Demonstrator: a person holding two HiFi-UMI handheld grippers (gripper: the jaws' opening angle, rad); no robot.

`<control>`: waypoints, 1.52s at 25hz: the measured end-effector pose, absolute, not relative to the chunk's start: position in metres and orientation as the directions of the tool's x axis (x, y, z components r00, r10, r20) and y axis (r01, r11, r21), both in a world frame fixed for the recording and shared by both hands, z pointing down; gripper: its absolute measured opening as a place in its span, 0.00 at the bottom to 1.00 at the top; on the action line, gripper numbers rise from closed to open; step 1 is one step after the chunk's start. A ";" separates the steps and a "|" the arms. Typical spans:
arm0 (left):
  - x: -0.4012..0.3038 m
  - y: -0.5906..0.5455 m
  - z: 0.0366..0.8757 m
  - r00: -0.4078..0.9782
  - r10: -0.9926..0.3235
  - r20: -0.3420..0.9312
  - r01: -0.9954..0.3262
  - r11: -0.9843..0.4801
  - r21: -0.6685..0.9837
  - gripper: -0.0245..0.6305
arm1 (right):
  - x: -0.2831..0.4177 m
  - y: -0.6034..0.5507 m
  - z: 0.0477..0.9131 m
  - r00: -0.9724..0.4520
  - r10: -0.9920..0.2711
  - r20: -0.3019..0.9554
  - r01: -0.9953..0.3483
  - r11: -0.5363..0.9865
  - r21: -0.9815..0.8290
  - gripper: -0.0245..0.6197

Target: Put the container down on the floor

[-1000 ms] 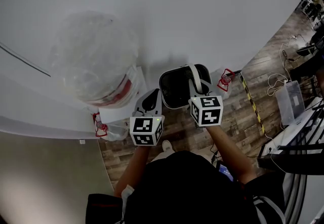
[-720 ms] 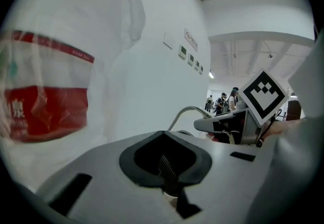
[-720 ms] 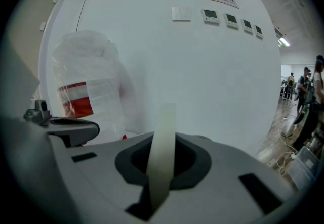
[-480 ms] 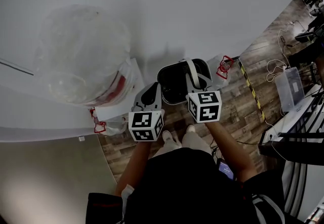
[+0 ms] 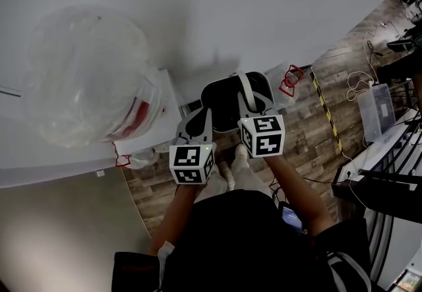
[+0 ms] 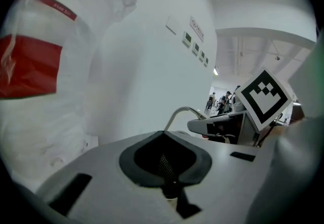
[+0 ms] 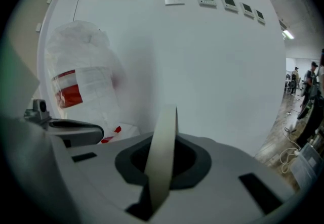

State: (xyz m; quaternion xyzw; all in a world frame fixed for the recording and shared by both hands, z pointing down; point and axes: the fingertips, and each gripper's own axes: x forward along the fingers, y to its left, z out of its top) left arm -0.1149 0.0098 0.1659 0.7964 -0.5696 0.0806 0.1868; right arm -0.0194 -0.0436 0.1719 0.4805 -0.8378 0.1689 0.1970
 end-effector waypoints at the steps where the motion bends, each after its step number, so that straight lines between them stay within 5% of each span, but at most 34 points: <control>1: -0.114 0.008 0.170 0.335 -0.876 0.347 -0.938 -0.276 0.210 0.06 | -0.018 -0.045 0.176 -0.462 -0.734 0.499 -0.870 0.484 -0.094 0.09; 38: -0.084 0.007 0.375 0.308 -0.757 0.576 -0.937 -0.138 0.320 0.06 | 0.008 -0.047 0.361 -0.455 -0.575 0.680 -0.857 0.491 -0.158 0.09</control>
